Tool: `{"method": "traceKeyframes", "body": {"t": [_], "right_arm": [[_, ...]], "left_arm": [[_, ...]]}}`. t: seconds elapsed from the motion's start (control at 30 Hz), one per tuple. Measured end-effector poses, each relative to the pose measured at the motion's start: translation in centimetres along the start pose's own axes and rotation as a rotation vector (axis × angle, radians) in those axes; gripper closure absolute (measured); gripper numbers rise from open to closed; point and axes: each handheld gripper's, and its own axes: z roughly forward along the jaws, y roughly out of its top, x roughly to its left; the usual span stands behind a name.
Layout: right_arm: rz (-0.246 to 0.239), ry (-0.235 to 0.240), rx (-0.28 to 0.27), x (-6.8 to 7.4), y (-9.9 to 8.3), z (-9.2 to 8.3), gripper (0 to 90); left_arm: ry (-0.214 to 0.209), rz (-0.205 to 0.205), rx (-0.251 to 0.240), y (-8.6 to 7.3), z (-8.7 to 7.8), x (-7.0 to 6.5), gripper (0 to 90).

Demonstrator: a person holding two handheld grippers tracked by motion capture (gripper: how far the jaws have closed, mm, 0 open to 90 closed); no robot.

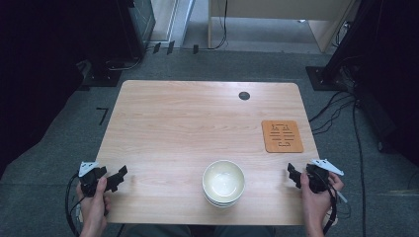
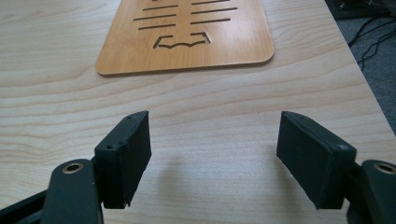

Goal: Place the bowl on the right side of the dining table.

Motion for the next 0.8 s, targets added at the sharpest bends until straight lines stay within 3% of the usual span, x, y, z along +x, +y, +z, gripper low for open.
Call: {"method": "traceKeyframes", "body": {"t": [0.23, 0.6, 0.7, 0.8], "right_arm": [[0.018, 0.026, -0.014, 0.1, 0.2, -0.4, 25.7], [0.019, 0.078, -0.066, 1.5, 1.2, -1.9, 25.7], [-0.001, 0.088, -0.072, 2.3, 1.5, -2.3, 25.5], [-0.004, 0.112, -0.082, 2.8, 1.8, -2.6, 25.3]], "left_arm": [[-0.032, 0.030, -0.040, 0.5, -0.5, -1.2, 11.6], [-0.112, 0.129, -0.068, 1.6, -1.0, -6.2, 10.1], [-0.091, 0.179, -0.071, 1.5, -1.1, -7.5, 10.1], [-0.119, 0.196, -0.061, 1.5, -1.1, -8.8, 10.1]]}}
